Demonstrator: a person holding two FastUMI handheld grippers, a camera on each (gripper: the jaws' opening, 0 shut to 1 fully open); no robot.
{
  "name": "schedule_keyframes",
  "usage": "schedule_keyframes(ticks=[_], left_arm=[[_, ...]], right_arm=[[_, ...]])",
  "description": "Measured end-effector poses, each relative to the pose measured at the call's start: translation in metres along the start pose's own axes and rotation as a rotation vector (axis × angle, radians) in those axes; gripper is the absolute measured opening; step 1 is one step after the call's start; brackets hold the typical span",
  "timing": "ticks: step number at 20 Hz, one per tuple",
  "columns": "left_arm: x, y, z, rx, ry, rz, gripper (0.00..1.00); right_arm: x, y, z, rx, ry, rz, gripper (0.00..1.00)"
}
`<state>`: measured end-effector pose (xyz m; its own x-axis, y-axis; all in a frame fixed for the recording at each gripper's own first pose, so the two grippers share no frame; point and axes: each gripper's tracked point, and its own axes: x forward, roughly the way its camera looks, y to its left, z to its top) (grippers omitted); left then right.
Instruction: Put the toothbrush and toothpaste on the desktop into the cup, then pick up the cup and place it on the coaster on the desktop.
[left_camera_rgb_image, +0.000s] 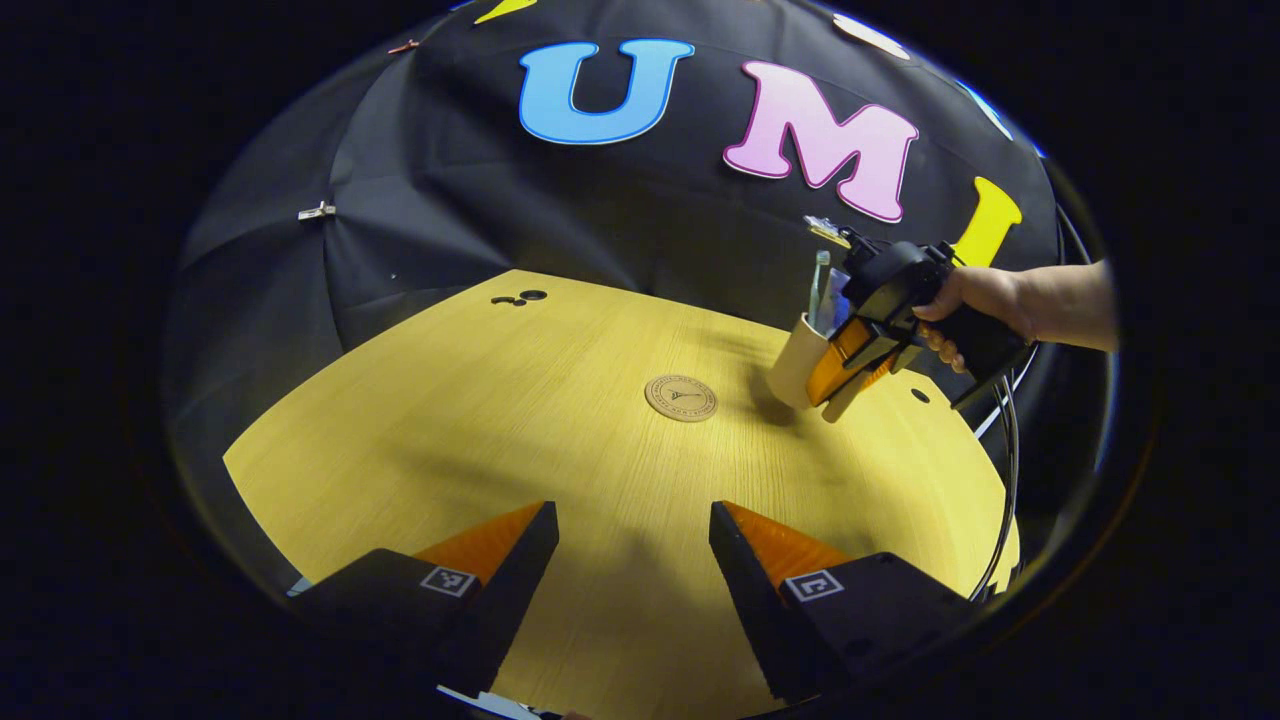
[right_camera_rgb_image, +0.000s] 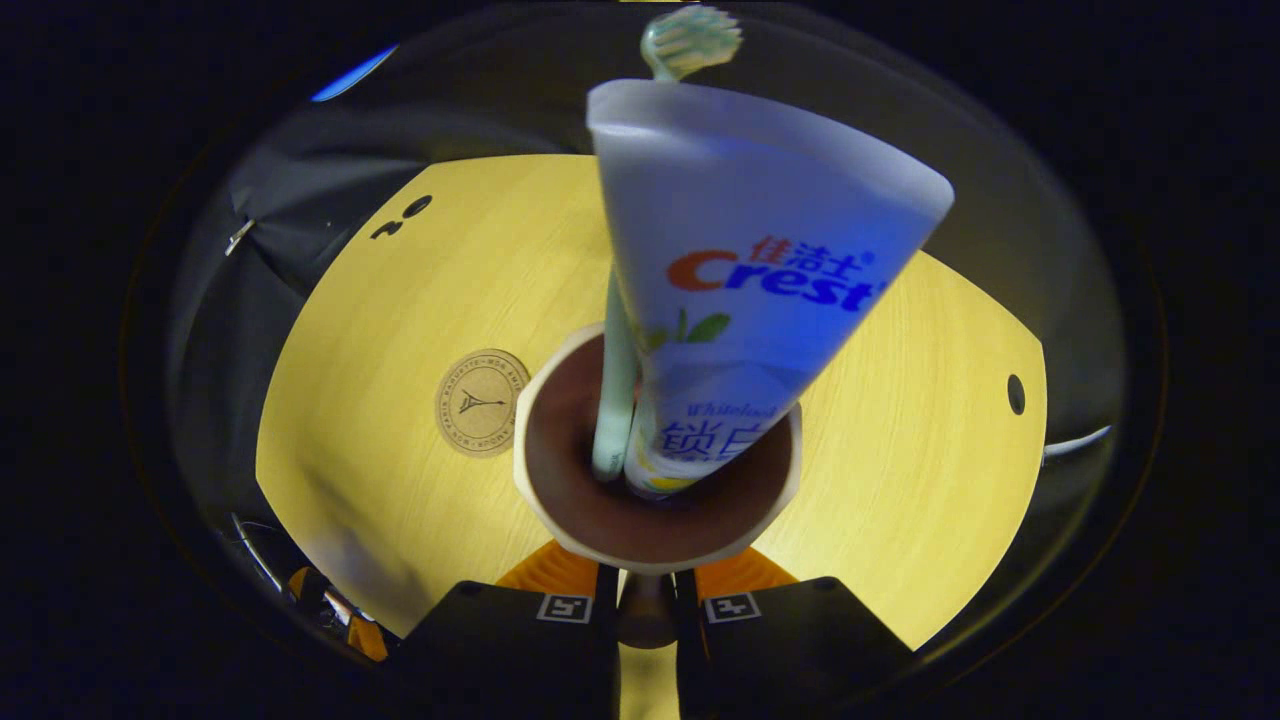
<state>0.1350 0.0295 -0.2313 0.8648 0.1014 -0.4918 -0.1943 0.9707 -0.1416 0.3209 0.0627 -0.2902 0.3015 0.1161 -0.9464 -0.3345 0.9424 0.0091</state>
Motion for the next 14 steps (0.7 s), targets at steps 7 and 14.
schedule_keyframes(ticks=[7,14], left_arm=[[-0.014,0.017,-0.012,-0.027,0.014,0.026,0.96],[-0.024,0.038,-0.015,-0.057,0.011,0.053,0.96]], right_arm=[[0.005,0.053,0.024,-0.066,-0.021,0.027,0.25],[0.022,0.103,0.026,-0.143,0.001,0.045,0.25]])
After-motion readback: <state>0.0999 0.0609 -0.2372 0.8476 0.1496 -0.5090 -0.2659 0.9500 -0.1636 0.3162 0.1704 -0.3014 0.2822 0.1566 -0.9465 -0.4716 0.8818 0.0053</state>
